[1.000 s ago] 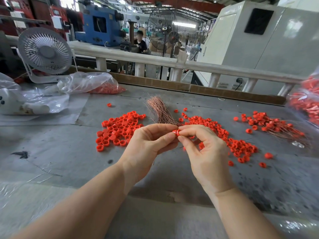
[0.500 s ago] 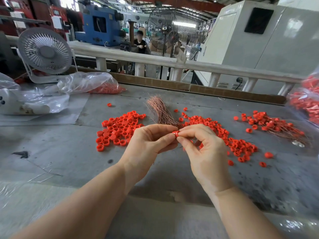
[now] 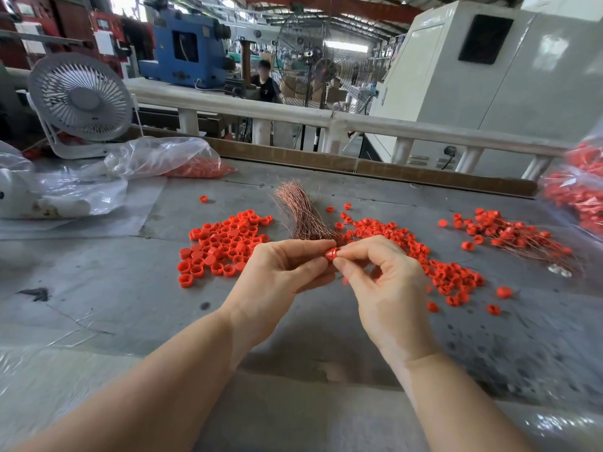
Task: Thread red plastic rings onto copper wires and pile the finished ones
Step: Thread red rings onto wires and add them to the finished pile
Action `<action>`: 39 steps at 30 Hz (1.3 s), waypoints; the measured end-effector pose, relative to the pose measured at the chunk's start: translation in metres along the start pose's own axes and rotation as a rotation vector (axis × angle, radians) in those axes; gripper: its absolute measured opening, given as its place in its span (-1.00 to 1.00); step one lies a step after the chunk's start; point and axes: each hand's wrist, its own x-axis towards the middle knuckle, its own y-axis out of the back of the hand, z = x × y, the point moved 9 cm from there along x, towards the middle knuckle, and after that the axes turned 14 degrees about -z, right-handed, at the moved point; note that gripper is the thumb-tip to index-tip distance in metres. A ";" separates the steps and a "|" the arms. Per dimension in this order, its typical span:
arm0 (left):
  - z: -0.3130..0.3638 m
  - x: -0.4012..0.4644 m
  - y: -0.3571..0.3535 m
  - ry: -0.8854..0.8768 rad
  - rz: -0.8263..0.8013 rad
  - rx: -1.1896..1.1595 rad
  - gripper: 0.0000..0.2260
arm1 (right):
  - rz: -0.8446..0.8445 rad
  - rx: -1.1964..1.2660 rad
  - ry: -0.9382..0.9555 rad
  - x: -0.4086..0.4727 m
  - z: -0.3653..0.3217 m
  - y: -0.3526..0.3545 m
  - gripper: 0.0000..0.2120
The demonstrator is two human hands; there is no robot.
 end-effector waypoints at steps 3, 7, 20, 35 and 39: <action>0.002 0.000 0.002 -0.012 0.017 0.027 -0.76 | -0.012 0.012 -0.003 0.000 0.000 -0.002 -0.90; 0.005 -0.001 0.002 -0.030 0.036 0.096 -0.82 | -0.010 0.058 -0.020 0.000 0.002 -0.003 -0.93; 0.011 -0.003 0.002 -0.061 0.093 0.206 -0.78 | -0.036 0.064 -0.086 -0.002 0.003 -0.006 -0.76; -0.002 -0.004 0.006 0.005 0.108 0.035 -0.89 | -0.010 -0.262 0.007 -0.005 -0.017 -0.005 -0.84; -0.005 -0.004 0.002 0.062 0.067 0.045 -0.87 | -0.002 -0.346 0.036 -0.005 -0.021 -0.003 -0.88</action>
